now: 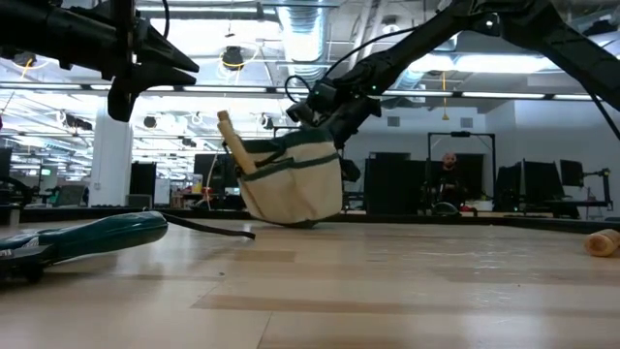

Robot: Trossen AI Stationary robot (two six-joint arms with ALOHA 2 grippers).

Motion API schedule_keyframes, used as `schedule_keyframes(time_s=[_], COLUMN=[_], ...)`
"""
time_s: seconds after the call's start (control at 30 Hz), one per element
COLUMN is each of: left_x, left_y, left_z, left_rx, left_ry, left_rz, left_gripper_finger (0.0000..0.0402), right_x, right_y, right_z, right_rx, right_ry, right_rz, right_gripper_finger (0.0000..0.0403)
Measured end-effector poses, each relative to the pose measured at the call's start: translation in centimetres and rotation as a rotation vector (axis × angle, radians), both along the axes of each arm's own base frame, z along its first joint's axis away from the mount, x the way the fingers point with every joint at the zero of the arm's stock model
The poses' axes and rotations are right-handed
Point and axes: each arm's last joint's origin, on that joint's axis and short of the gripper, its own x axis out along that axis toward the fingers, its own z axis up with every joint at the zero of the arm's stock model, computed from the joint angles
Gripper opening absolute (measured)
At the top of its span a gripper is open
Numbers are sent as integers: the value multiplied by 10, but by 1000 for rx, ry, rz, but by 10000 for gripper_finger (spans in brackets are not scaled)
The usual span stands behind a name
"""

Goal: Pick & Place Garden tools in Gardening bag
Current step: Adjust the white gardening bag on the table

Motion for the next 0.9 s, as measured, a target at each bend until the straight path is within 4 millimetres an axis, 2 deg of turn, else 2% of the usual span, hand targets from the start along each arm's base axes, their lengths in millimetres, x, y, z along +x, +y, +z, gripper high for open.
schedule_keyframes(time_s=[0.33, 0.43, 0.63, 0.77, 0.9], left_x=[0, 0, 0, 0, 0], left_y=[0, 1, 1, 1, 0], left_z=[1, 2, 3, 4, 5], left_rx=[-4, -5, -8, -12, -17], left_ry=[-15, -24, -33, -45, -52], left_rz=[10, 22, 24, 23, 23], left_gripper_finger=[80, 80, 80, 80, 80], right_x=[9, 4, -4, -4, -5], right_y=[-1, -2, 0, 0, -1], right_z=[6, 2, -19, -20, -20], right_rx=[35, 37, 48, 6, -23], right_ry=[-79, -31, 28, 26, 41], right_rz=[-65, -62, -75, -52, -61], right_gripper_finger=[0, 0, 0, 4, 29])
